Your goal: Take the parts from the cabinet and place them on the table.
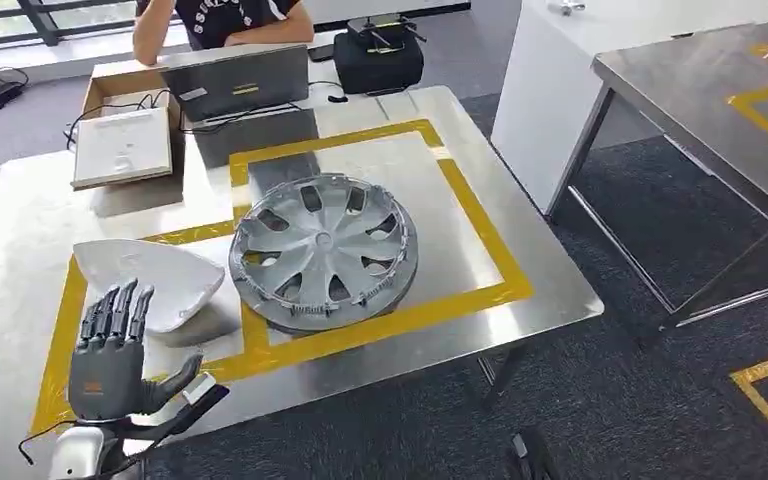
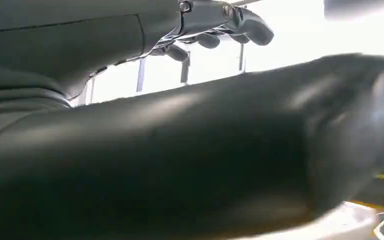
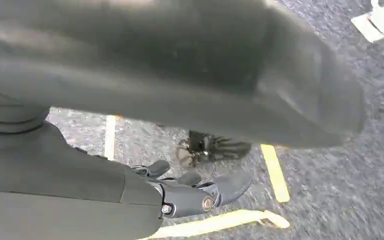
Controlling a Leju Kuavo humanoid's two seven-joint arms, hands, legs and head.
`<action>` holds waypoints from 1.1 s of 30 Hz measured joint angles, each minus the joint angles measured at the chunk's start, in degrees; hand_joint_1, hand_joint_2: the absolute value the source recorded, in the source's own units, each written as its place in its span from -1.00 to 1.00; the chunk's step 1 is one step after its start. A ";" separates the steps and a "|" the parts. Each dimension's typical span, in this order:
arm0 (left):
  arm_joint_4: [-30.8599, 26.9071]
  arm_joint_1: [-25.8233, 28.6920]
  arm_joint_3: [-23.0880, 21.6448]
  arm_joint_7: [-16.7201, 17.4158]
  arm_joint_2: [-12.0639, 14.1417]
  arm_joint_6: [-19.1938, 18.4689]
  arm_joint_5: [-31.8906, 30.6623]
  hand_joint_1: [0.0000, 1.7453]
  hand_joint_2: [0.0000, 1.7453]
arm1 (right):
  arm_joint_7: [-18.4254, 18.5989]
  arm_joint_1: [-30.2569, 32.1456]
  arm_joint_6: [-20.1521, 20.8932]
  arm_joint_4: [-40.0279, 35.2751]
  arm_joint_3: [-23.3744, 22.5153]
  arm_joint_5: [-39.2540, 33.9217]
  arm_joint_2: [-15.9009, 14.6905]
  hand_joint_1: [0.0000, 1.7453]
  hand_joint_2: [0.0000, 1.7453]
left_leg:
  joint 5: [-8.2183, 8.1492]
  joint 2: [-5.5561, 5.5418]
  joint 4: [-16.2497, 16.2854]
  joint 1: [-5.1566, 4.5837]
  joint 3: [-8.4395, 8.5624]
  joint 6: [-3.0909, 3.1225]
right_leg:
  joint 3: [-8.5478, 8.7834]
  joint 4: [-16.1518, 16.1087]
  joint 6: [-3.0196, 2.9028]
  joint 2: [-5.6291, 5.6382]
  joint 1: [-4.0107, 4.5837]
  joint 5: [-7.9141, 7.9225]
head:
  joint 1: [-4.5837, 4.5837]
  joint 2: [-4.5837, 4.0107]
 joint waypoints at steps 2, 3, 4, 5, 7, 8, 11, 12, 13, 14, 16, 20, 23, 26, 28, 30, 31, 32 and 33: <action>-0.04 0.15 0.00 -0.31 0.00 0.00 0.19 -1.00 -1.00 | -0.57 -0.16 0.11 0.00 0.00 -0.04 -0.11 -1.00 -1.00 | 1.27 0.04 0.06 0.00 -1.47 0.31 | -2.37 8.00 0.63 0.00 -0.09 -7.13 | 0.33 0.00; 0.02 0.17 0.00 -0.33 0.00 0.00 0.20 -1.00 -1.00 | -0.83 -0.19 0.11 0.00 0.00 -0.13 -0.28 -1.00 -1.00 | 1.89 0.08 0.20 -0.03 -2.35 0.33 | -3.37 12.27 0.85 0.00 -0.07 -9.11 | 0.31 0.00; 0.11 0.16 0.00 -0.35 0.00 -0.09 0.20 -1.00 -1.00 | -0.94 -0.18 0.20 0.00 0.00 -0.20 -0.35 -1.00 -1.00 | 2.41 0.10 0.37 -0.04 -3.20 0.30 | -3.61 14.91 0.97 0.00 -0.05 -9.36 | 0.35 0.00; 0.20 0.16 0.00 -0.35 -0.02 -0.31 0.20 -1.00 -1.00 | -0.94 -0.17 0.32 0.00 0.00 -0.24 -0.35 -1.00 -1.00 | 2.87 0.13 0.58 -0.02 -4.05 0.22 | -2.65 15.02 1.02 0.00 -0.06 -8.17 | 0.33 0.00; 0.37 0.05 0.00 -0.35 0.00 -0.44 0.17 -1.00 -1.00 | -0.98 -0.19 0.52 0.00 0.00 -0.28 -0.37 -1.00 -1.00 | 3.56 0.18 1.22 0.06 -5.48 -0.11 | 2.85 8.39 0.90 -0.03 -0.07 -4.55 | 0.33 0.00; 0.44 -0.11 0.00 -0.33 0.00 -0.44 0.17 -1.00 -1.00 | -0.98 -0.23 0.77 0.00 0.00 -0.35 -0.37 -1.00 -1.00 | 3.81 0.19 1.55 0.09 -6.01 -0.33 | 6.64 3.14 0.72 -0.04 -0.07 -3.69 | 0.35 0.00; 0.74 -0.93 0.00 -0.37 0.04 -0.11 0.22 -1.00 -1.00 | -0.94 -0.35 1.22 0.00 0.00 -0.81 -0.31 -1.00 -1.00 | 4.67 0.24 1.85 -0.16 -6.37 -1.37 | 9.28 -2.10 -0.91 0.05 0.46 -5.21 | 0.48 0.00; 0.90 -1.24 -0.02 -0.48 0.04 0.18 0.33 -1.00 -1.00 | -0.81 -0.39 1.20 0.00 0.00 -0.85 -0.31 -1.00 -1.00 | 5.21 0.24 1.64 -0.06 -6.48 -1.72 | 9.01 -1.88 -1.31 0.04 0.62 -4.98 | 0.44 0.00; 1.03 -1.33 -0.02 -0.52 0.07 0.26 0.39 -1.00 -1.00 | -0.79 -0.41 1.20 0.00 0.00 -0.90 -0.31 -1.00 -1.00 | 5.63 0.21 1.38 -0.06 -6.51 -2.09 | 8.88 -2.10 -1.79 0.01 0.59 -4.53 | 0.48 0.00; 1.12 -1.32 0.00 -0.52 0.26 0.33 0.48 -1.00 -1.00 | -0.81 -0.43 1.27 0.00 0.00 -0.98 -0.09 -1.00 -1.00 | 5.20 0.16 2.16 -0.10 -6.79 -2.49 | 8.61 -2.65 -2.28 -0.26 0.05 -3.64 | 0.48 0.00; 1.31 -1.48 0.00 -0.48 0.48 0.33 0.66 -1.00 -1.00 | -0.83 -0.52 1.27 0.00 -0.04 -1.27 -0.07 -1.00 -1.00 | -0.28 -0.03 6.39 0.09 -8.51 -3.15 | 7.38 -2.68 -2.99 -0.31 0.05 -2.57 | 0.31 0.00; 1.49 -1.51 0.00 0.07 0.68 0.33 0.68 -1.00 -1.00 | -0.76 -0.46 1.35 0.00 -0.13 -1.51 0.02 -1.00 -1.00 | -6.37 -0.03 19.01 0.51 -10.74 -3.89 | 4.20 -2.56 -2.86 -0.32 0.07 -0.23 | 0.28 0.00; 1.51 -1.71 0.00 0.50 0.77 0.06 0.59 -1.00 -1.00 | -0.76 -0.51 1.40 0.00 -0.20 -1.60 0.07 -1.00 -1.00 | -0.57 -0.01 9.43 0.85 -2.98 -3.86 | 2.08 -2.26 -2.18 -0.32 -0.06 1.42 | 0.28 0.00; 0.96 -2.28 0.07 1.18 0.77 -0.22 0.13 -1.00 -1.00 | -0.61 -0.71 1.83 0.00 -0.57 -1.77 0.20 -1.00 -1.00 | -2.60 -0.30 0.76 0.53 2.15 -2.74 | 1.19 -2.06 -1.03 -0.35 0.17 2.97 | 0.50 0.00; 0.87 -2.24 0.13 1.55 0.77 -0.68 0.00 -1.00 -1.00 | -0.35 -0.65 2.21 0.00 -0.90 -1.90 0.33 -1.00 -1.00 | -1.82 -0.29 0.72 0.17 1.15 -1.73 | 1.04 -2.71 -0.21 -0.29 -0.03 4.30 | 0.44 0.00; 0.87 -2.33 0.20 2.03 0.77 -1.05 -0.33 -1.00 -1.00 | 0.16 -0.41 2.32 0.00 -1.18 -2.03 0.37 -1.00 -1.00 | -0.27 0.16 0.25 0.48 0.32 -0.34 | 0.19 -2.00 0.45 -0.21 -0.31 2.75 | 0.39 0.00; 0.79 -2.34 0.24 2.10 0.77 -1.07 -0.37 -1.00 -1.00 | 0.24 -0.34 2.32 0.02 -1.25 -2.05 0.57 -1.00 -1.00 | 0.43 0.14 0.24 0.48 -0.50 0.10 | -0.83 1.04 0.67 -0.21 -0.26 -1.12 | 0.55 0.00; 0.72 -2.31 0.24 2.10 0.77 -1.07 -0.39 -1.00 -1.00 | 0.22 -0.38 2.32 0.02 -1.31 -2.08 0.61 -1.00 -1.00 | 1.03 0.15 0.32 0.40 -1.27 0.19 | -1.98 4.93 0.85 -0.21 -0.25 -4.40 | 0.63 0.00; 0.72 -2.29 0.24 2.10 0.77 -1.11 -0.42 -1.00 -1.00 | 0.16 -0.43 2.32 0.02 -1.40 -2.10 0.63 -1.00 -1.00 | 1.74 0.15 0.37 0.24 -2.23 0.34 | -3.23 9.93 0.96 -0.21 -0.21 -7.38 | 0.63 0.00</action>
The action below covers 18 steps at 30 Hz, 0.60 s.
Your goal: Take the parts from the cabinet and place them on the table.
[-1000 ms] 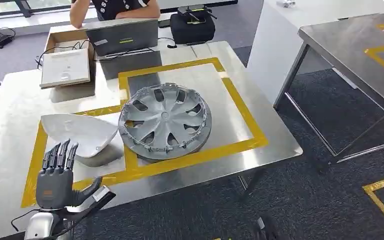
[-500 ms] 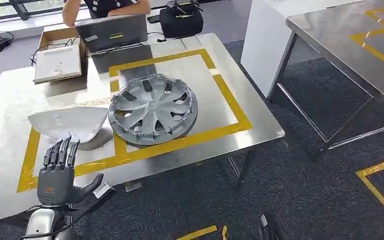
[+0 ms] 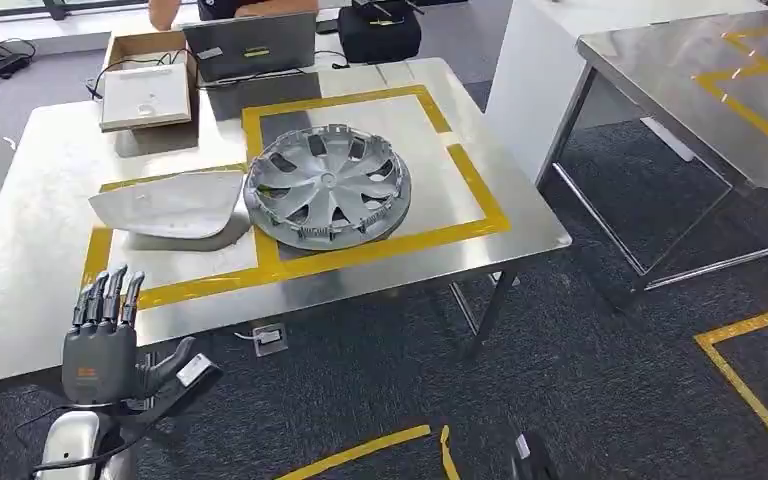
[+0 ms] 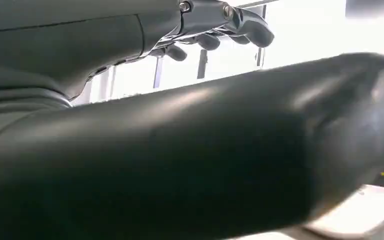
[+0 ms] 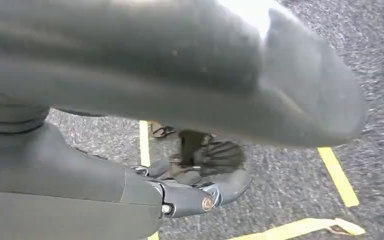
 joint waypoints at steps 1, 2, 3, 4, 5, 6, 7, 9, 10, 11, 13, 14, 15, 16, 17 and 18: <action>0.00 0.02 0.00 0.02 0.00 -0.09 -0.04 -1.00 -1.00 | 0.00 -0.02 0.00 0.00 -0.04 0.00 0.00 -1.00 -1.00 | 0.58 0.01 0.11 -0.16 -0.88 0.07 | -0.64 3.60 -0.02 -0.01 0.07 -1.22 | 0.00 0.00; 0.02 0.06 0.02 0.09 0.00 -0.11 -0.07 -1.00 -1.00 | 0.00 -0.01 0.00 0.00 -0.07 0.00 0.00 -1.00 -1.00 | 1.12 0.03 0.26 -0.30 -1.72 0.11 | -0.39 5.30 -0.13 0.00 0.14 -0.83 | 0.00 0.00; 0.02 0.09 0.02 0.22 0.00 -0.22 -0.07 -1.00 -1.00 | 0.08 0.01 0.00 0.00 -0.11 -0.02 0.00 -1.00 -1.00 | 1.65 0.04 0.47 -0.42 -2.57 0.10 | 1.14 4.50 -0.41 0.01 0.27 0.71 | 0.00 0.00; 0.02 0.09 0.02 0.48 0.00 -0.37 -0.07 -1.00 -1.00 | 0.11 0.01 0.00 0.00 -0.11 -0.02 0.00 -1.00 -1.00 | 2.07 0.04 0.63 -0.52 -3.31 0.04 | 3.66 1.61 -0.76 0.00 0.49 2.59 | 0.02 0.00; 0.02 0.09 0.13 0.61 0.02 -0.42 -0.07 -1.00 -1.00 | 0.11 -0.02 0.00 0.00 -0.11 -0.02 0.00 -1.00 -1.00 | 2.51 0.01 0.77 -0.64 -3.94 -0.06 | 7.32 -3.22 -1.29 0.02 0.77 4.14 | 0.00 0.00; 0.00 0.09 0.28 0.70 0.02 -0.44 -0.09 -1.00 -1.00 | 0.11 -0.09 0.00 -0.02 -0.13 -0.07 0.02 -1.00 -1.00 | 2.94 0.05 0.90 -0.59 -4.22 -0.12 | 11.37 -8.70 -2.02 0.10 1.19 4.02 | 0.00 0.00; -0.02 0.10 0.35 0.74 0.04 -0.44 -0.09 -1.00 -1.00 | 0.09 -0.17 -0.04 -0.02 -0.13 -0.13 0.02 -1.00 -1.00 | 3.33 0.09 0.92 -0.88 -4.61 -0.50 | 13.97 -13.15 -2.83 0.06 1.50 1.96 | -0.04 0.00; 0.00 0.11 0.46 0.87 0.11 -0.50 -0.09 -1.00 -1.00 | 0.11 -0.15 -0.07 0.00 -0.15 -0.28 0.20 -1.00 -1.00 | 4.22 0.20 0.57 -0.48 -4.56 -1.17 | 13.44 -13.43 -2.93 0.09 1.91 2.75 | 0.17 0.00; 0.00 0.13 0.46 0.87 0.11 -0.55 -0.09 -1.00 -1.00 | 0.15 -0.16 -0.09 0.00 -0.15 -0.28 0.20 -1.00 -1.00 | 4.79 0.19 0.36 -0.40 -4.71 -1.42 | 13.16 -13.34 -3.09 0.07 1.98 3.09 | 0.20 0.00; 0.00 0.21 0.48 0.87 0.13 -0.61 -0.09 -1.00 -1.00 | 0.17 -0.10 -0.29 0.00 -0.18 -0.15 0.24 -1.00 -1.00 | 5.32 0.12 0.15 -0.65 -4.85 -1.86 | 12.92 -14.06 -3.52 0.00 1.53 3.94 | 0.15 0.00; 0.00 0.18 0.76 1.05 0.48 -0.98 -0.09 -1.00 -1.00 | 0.35 -0.26 -0.48 0.04 -0.18 0.43 0.59 -1.00 -1.00 | 1.44 -0.23 2.53 -0.49 -6.11 -2.49 | 12.15 -14.59 -4.09 -0.33 1.08 5.34 | 0.02 0.00; 0.02 0.12 0.81 1.07 0.50 -1.16 -0.09 -1.00 -1.00 | 0.46 -0.30 -0.52 0.04 -0.18 0.83 0.59 -1.00 -1.00 | -2.06 -0.22 6.29 -0.25 -7.10 -2.77 | 11.44 -14.59 -4.19 -0.39 1.00 5.90 | 0.04 0.00; 0.09 0.14 0.83 1.11 0.50 -1.36 -0.09 -1.00 -1.00 | 0.46 -0.27 -0.52 0.04 -0.18 1.09 0.63 -1.00 -1.00 | -5.18 -0.22 10.90 -0.04 -8.34 -3.11 | 10.68 -14.55 -4.16 -0.41 0.97 6.46 | 0.00 0.00; 0.24 0.14 0.83 1.11 0.50 -1.62 -0.09 -1.00 -1.00 | 0.46 -0.24 -0.52 0.04 -0.18 1.27 0.66 -1.00 -1.00 | -7.19 -0.21 15.37 0.12 -9.42 -3.41 | 9.84 -14.47 -4.09 -0.46 0.92 7.08 | 0.00 0.00; 0.37 0.16 0.83 1.14 0.50 -1.64 -0.09 -1.00 -1.00 | 0.44 -0.24 -0.52 0.04 -0.18 1.31 0.68 -1.00 -1.00 | -7.24 -0.20 17.95 0.31 -9.64 -3.63 | 8.96 -14.36 -3.95 -0.52 0.82 7.67 | 0.00 0.00; 0.46 0.16 0.83 1.18 0.52 -1.66 -0.09 -1.00 -1.00 | 0.44 -0.24 -0.52 0.04 -0.18 1.31 0.72 -1.00 -1.00 | -5.86 -0.20 17.92 0.47 -8.73 -3.83 | 8.13 -14.20 -3.76 -0.55 0.70 8.21 | 0.02 0.00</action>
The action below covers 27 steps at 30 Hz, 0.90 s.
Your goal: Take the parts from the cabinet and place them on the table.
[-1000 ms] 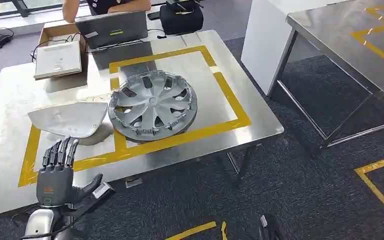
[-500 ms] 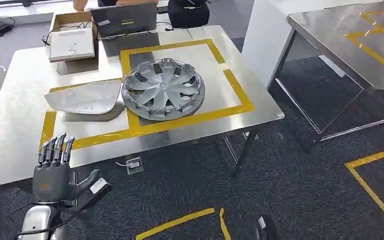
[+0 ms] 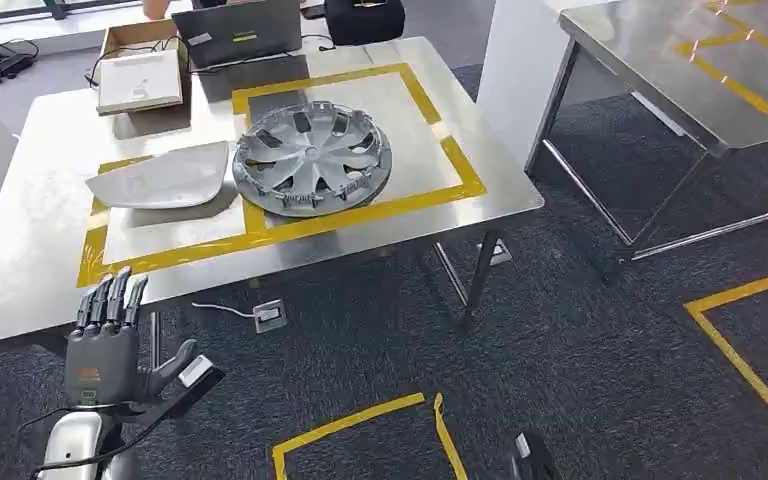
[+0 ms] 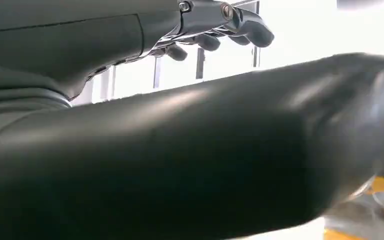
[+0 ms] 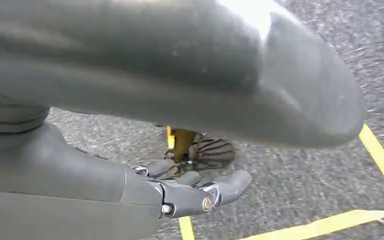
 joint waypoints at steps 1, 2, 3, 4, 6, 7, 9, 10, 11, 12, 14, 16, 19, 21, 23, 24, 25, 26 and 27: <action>0.02 -0.01 0.00 0.00 0.02 0.00 0.00 -1.00 -1.00 | -0.02 0.00 0.00 0.00 0.00 0.02 0.00 -1.00 -1.00 | 2.34 0.01 -2.32 0.19 2.11 -0.18 | -0.81 0.19 0.27 0.00 -0.18 0.51 | -0.02 0.00; 0.00 -0.03 0.00 0.00 0.02 -0.02 0.00 -1.00 -1.00 | -0.04 -0.01 0.00 0.00 0.00 0.04 0.02 -1.00 -1.00 | 4.48 0.02 -6.95 0.43 5.57 -0.43 | -1.61 0.51 0.62 0.00 -0.42 0.95 | 0.00 0.00; 0.00 -0.08 0.00 0.00 0.02 -0.02 0.00 -1.00 -1.00 | -0.07 -0.05 0.00 0.00 0.00 0.07 0.04 -1.00 -1.00 | 4.95 0.01 -12.75 0.77 9.73 -0.77 | -2.23 0.97 1.05 0.03 -0.54 1.28 | -0.02 0.00; 0.00 -0.24 0.00 0.00 0.02 -0.02 0.00 -1.00 -1.00 | -0.09 -0.04 0.00 0.00 0.00 0.07 0.02 -1.00 -1.00 | 2.67 -0.12 -16.72 0.56 12.46 -0.95 | -2.82 1.23 1.42 0.05 -0.40 1.54 | -0.11 0.00; -0.13 -0.19 0.00 0.00 0.02 -0.04 0.00 -1.00 -1.00 | -0.15 -0.09 -0.02 0.00 0.00 0.07 0.07 -1.00 -1.00 | 2.76 -0.34 -18.05 0.22 11.95 0.42 | -3.01 1.16 2.22 0.15 -0.40 2.69 | -0.02 0.00; -0.09 -0.18 0.00 0.00 0.02 -0.05 0.00 -1.00 -1.00 | -0.13 -0.07 -0.02 0.00 0.00 0.07 0.07 -1.00 -1.00 | 2.96 -0.46 -17.72 -0.05 11.59 0.92 | -3.14 0.88 2.54 0.19 -0.51 3.27 | -0.02 0.00; -0.04 -0.21 0.00 0.00 0.02 -0.05 0.00 -1.00 -1.00 | -0.15 0.23 -0.02 0.00 0.00 0.07 0.07 -1.00 -1.00 | 4.07 -0.13 -17.93 0.16 10.62 2.53 | -3.75 1.24 3.31 0.29 -0.91 2.90 | -0.04 0.00; -0.04 -0.24 0.02 0.00 0.02 -0.05 -0.02 -1.00 -1.00 | -0.11 0.28 -0.07 0.00 0.00 0.09 0.09 -1.00 -1.00 | 4.61 -0.10 -17.91 0.11 10.22 3.05 | -4.69 2.91 3.47 0.29 -0.84 0.03 | 0.11 0.00; -0.04 -0.24 0.02 0.02 0.02 -0.05 0.00 -1.00 -1.00 | -0.09 0.31 -0.04 0.00 0.00 0.09 0.11 -1.00 -1.00 | 5.22 -0.05 -17.87 0.09 9.51 3.36 | -5.90 6.60 3.62 0.32 -0.86 -3.75 | 0.22 0.00; -0.04 -0.23 0.02 0.02 0.02 -0.05 0.00 -1.00 -1.00 | -0.11 0.28 -0.04 0.00 0.00 0.09 0.13 -1.00 -1.00 | 5.81 -0.04 -17.82 0.02 8.78 3.43 | -7.12 11.01 3.72 0.36 -0.79 -6.88 | 0.28 0.00; 0.13 -0.19 0.02 0.00 0.02 -0.05 -0.02 -1.00 -1.00 | -0.11 0.21 -0.07 0.00 0.00 0.07 0.13 -1.00 -1.00 | 6.98 0.02 -17.65 -0.27 7.12 3.62 | -8.47 18.56 3.70 0.37 -0.69 -9.46 | 0.28 0.00; 0.22 -0.14 0.02 0.00 0.02 -0.07 -0.02 -1.00 -1.00 | -0.11 0.23 -0.11 0.00 0.00 0.07 0.13 -1.00 -1.00 | 8.03 0.02 -17.27 -0.45 5.40 3.52 | -5.56 17.10 3.17 0.39 -0.40 -6.38 | 0.31 0.00; 0.20 -0.16 0.04 0.02 0.00 -0.07 -0.02 -1.00 -1.00 | -0.15 -0.05 -0.37 0.00 0.00 0.15 0.04 -1.00 -1.00 | 9.30 0.06 -16.93 -0.56 3.95 3.14 | 4.47 3.18 1.37 0.47 0.46 -5.44 | 0.31 0.00; 0.33 -0.41 0.04 0.24 0.02 -0.13 -0.02 -1.00 -1.00 | -0.35 -0.12 -0.59 0.00 0.02 0.55 0.07 -1.00 -1.00 | 10.29 0.14 -17.25 -0.51 3.87 2.31 | 5.48 0.94 1.28 0.55 0.84 -5.40 | 0.35 0.00; 0.50 -0.49 0.07 0.52 0.02 -0.31 -0.02 -1.00 -1.00 | -0.37 -0.18 -0.57 0.00 0.02 0.79 0.07 -1.00 -1.00 | 11.46 -0.02 -17.87 -0.41 3.71 1.64 | 5.17 0.59 0.73 0.46 1.09 -4.70 | 0.55 0.00; 0.66 -0.52 0.11 0.57 0.22 -0.40 -0.02 -1.00 -1.00 | -0.35 -0.18 -0.57 0.00 0.02 0.92 0.13 -1.00 -1.00 | 11.64 -0.17 -17.89 -0.69 3.46 1.27 | 4.78 -0.41 0.44 0.07 0.27 -3.67 | 0.48 0.00; 0.85 -0.55 0.20 0.72 0.24 -0.42 0.00 -1.00 -1.00 | -0.35 -0.31 -0.52 0.00 0.04 1.05 0.17 -1.00 -1.00 | 9.54 -0.25 -16.92 -0.52 2.76 1.03 | 4.39 -0.51 0.11 -0.33 0.26 -2.94 | 0.53 0.00; 0.98 -0.70 0.28 0.72 0.26 -0.48 0.00 -1.00 -1.00 | -0.39 -0.37 -0.52 0.00 0.04 1.07 0.17 -1.00 -1.00 | 5.97 -0.24 -14.03 -0.33 1.73 0.81 | 3.58 -0.49 -0.35 -0.47 0.22 -2.36 | 0.30 0.00; 1.11 -0.76 0.44 0.79 0.28 -0.48 0.00 -1.00 -1.00 | -0.35 -0.35 -0.57 0.00 0.04 1.12 0.20 -1.00 -1.00 | 2.71 -0.25 -10.14 -0.19 0.78 0.51 | 2.87 -0.46 -0.43 -0.67 0.26 -1.80 | 0.28 0.00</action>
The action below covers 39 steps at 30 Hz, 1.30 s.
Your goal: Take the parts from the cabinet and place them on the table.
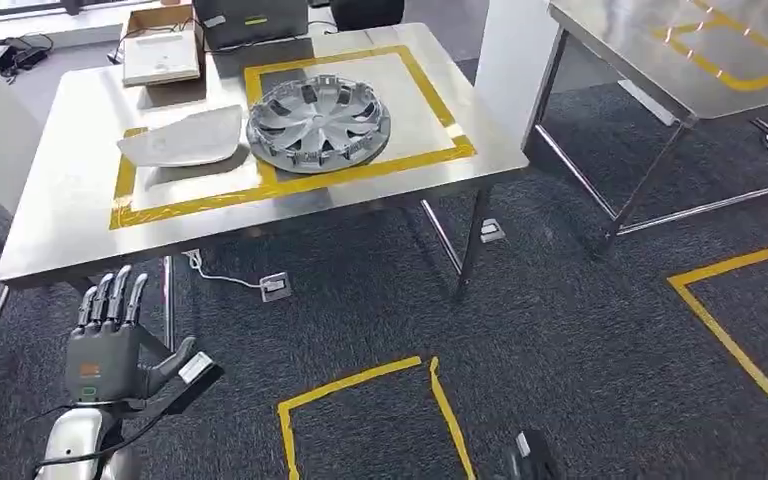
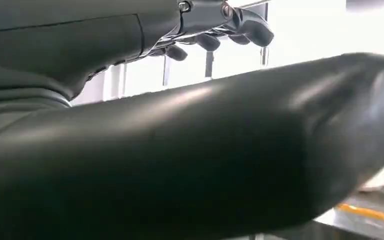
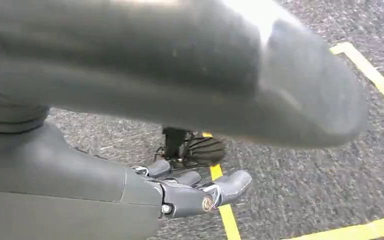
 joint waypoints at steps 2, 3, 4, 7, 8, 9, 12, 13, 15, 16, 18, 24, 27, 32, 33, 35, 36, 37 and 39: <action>0.28 0.04 0.07 0.11 0.06 0.00 0.02 -1.00 -1.00 | 0.11 0.04 -0.02 0.00 0.00 -0.02 0.13 -1.00 -1.00 | -3.76 0.00 8.22 0.16 -1.45 -0.62 | -1.75 0.17 0.02 -0.73 0.01 1.30 | 0.00 0.00; 0.37 0.07 0.09 0.15 0.09 -0.02 0.02 -1.00 -1.00 | 0.35 0.03 -0.02 0.00 0.00 -0.07 0.13 -1.00 -1.00 | -2.68 0.03 9.82 0.28 -1.17 -0.83 | -2.66 0.34 0.08 -1.14 0.00 1.88 | 0.00 0.00; 0.39 0.07 0.13 0.20 0.15 -0.18 0.02 -1.00 -1.00 | 0.63 0.02 -0.04 0.00 0.00 -0.15 0.17 -1.00 -1.00 | -0.26 0.09 9.21 0.44 0.17 -0.97 | -3.67 0.56 0.19 -1.64 -0.03 2.45 | -0.02 0.00; 0.11 -0.01 0.24 0.72 0.20 -0.89 0.22 -1.00 -1.00 | 1.27 -0.07 -0.41 0.00 0.00 -0.44 0.37 -1.00 -1.00 | 1.63 1.11 -2.88 0.78 9.49 -1.06 | -6.15 1.90 1.07 -2.26 -0.19 3.60 | 0.00 0.00; -0.02 -0.11 0.26 0.92 0.20 -1.83 0.76 -1.00 -1.00 | 1.20 -0.06 -0.50 0.00 0.00 -0.57 0.46 -1.00 -1.00 | -1.45 1.17 -8.03 0.16 13.22 -0.75 | -6.60 2.11 1.54 -2.38 -0.07 3.88 | 0.04 0.00; -0.02 -0.16 0.35 1.01 0.20 -2.63 1.50 -1.00 -1.00 | 1.16 -0.10 -0.65 0.00 0.00 -0.65 0.59 -1.00 -1.00 | -1.00 1.04 -7.89 -0.03 12.16 0.22 | -6.31 1.95 1.97 -2.60 -0.01 4.39 | 0.46 0.00; 0.39 -0.45 1.07 0.44 0.22 -6.89 6.56 -1.00 -1.00 | 1.05 0.01 -1.36 0.00 -0.02 -1.07 0.74 -1.00 -1.00 | 0.09 1.00 -8.34 -0.16 11.57 1.86 | -6.47 1.61 3.11 -2.79 -0.48 5.81 | 0.13 0.00; 0.55 -0.52 1.07 0.13 0.13 -7.78 8.20 -1.00 -1.00 | 1.05 0.12 -1.40 0.00 -0.02 -1.18 0.74 -1.00 -1.00 | 0.59 1.14 -8.34 0.05 11.16 2.26 | -6.94 2.58 3.60 -1.41 -0.80 4.48 | 0.22 0.00; 0.79 -0.76 1.16 -0.20 0.13 -9.55 10.99 -1.00 -1.00 | 1.05 0.40 -1.22 0.02 -0.07 -1.42 0.76 -1.00 -1.00 | 1.68 1.02 -8.29 0.10 9.83 2.81 | -9.80 9.93 4.22 0.55 -0.84 -1.54 | 0.33 0.00; 0.96 -0.77 1.16 -0.17 0.09 -10.06 11.61 -1.00 -1.00 | 1.05 0.51 -1.22 0.00 -0.11 -1.68 0.76 -1.00 -1.00 | 2.22 0.87 -8.22 0.01 9.30 2.86 | -11.53 14.87 4.36 0.75 -0.80 -4.26 | 0.33 0.00; 1.62 -0.69 1.18 0.24 0.09 -10.78 12.42 -1.00 1.00 | 1.20 0.64 -1.20 0.00 -0.48 -1.94 0.76 -1.00 -1.00 | 3.13 0.49 -7.88 -0.05 7.81 2.70 | -12.32 19.85 4.33 0.84 -0.73 -6.29 | 0.33 0.00; 3.32 -0.98 1.57 1.51 0.13 -9.55 13.22 -1.00 1.00 | 1.71 0.60 -0.87 0.00 -1.29 -2.38 0.76 -1.00 -1.00 | 4.19 0.18 -7.15 -0.25 6.29 1.41 | -0.36 1.96 2.59 1.12 -0.15 -1.52 | 0.42 0.00; 4.04 -1.01 1.64 1.49 0.09 -8.81 13.88 -1.00 1.00 | 1.90 0.77 -0.90 0.00 -1.49 -2.36 0.90 -1.00 -1.00 | 4.32 0.23 -7.31 -0.35 6.08 2.06 | -0.57 1.69 2.58 0.97 -0.20 -1.10 | 0.29 0.00; 4.87 -0.98 1.99 1.05 0.09 -8.31 14.69 -1.00 1.00 | 2.05 0.79 -0.87 0.00 -1.57 -2.32 0.90 -1.00 1.00 | 5.27 0.22 -8.01 -0.25 6.01 0.92 | -1.09 1.71 1.82 0.97 -0.12 -0.58 | 0.28 0.00; 4.98 -0.93 2.03 0.90 0.09 -8.13 15.03 -1.00 1.00 | 2.08 0.77 -0.87 0.00 -1.66 -2.30 0.90 -1.00 1.00 | 5.40 0.21 -8.05 -0.23 5.96 0.84 | -1.19 1.73 1.75 0.96 -0.10 -0.49 | 0.26 0.00; 5.11 -0.75 2.21 0.61 0.07 -8.00 15.47 -1.00 1.00 | 2.23 0.75 -0.87 0.00 -1.83 -2.30 0.90 -1.00 1.00 | 5.56 0.18 -8.09 -0.16 5.87 0.70 | -1.29 1.75 1.63 0.96 -0.01 -0.39 | 0.28 0.00; 5.20 -0.58 2.43 0.39 0.04 -8.00 15.80 -1.00 1.00 | 2.23 0.75 -0.87 0.00 -1.90 -2.30 0.90 -1.00 1.00 | 5.61 0.19 -8.09 -0.13 5.84 0.63 | -1.33 1.76 1.58 0.96 0.02 -0.35 | 0.28 0.00; 5.31 -0.36 2.58 0.15 0.00 -8.00 16.29 -1.00 1.00 | 2.23 0.76 -0.81 0.00 -2.01 -2.30 0.90 -1.00 1.00 | 5.64 0.19 -8.09 -0.11 5.82 0.60 | -1.36 1.77 1.57 0.96 0.03 -0.34 | 0.28 0.00; 5.46 -0.03 2.82 -0.20 -0.11 -8.00 16.63 -1.00 1.00 | 2.23 0.76 -0.61 0.00 -2.30 -2.30 0.90 -1.00 1.00 | 5.69 0.19 -8.09 -0.11 5.77 0.57 | -1.41 1.78 1.58 0.97 0.03 -0.29 | 0.28 0.00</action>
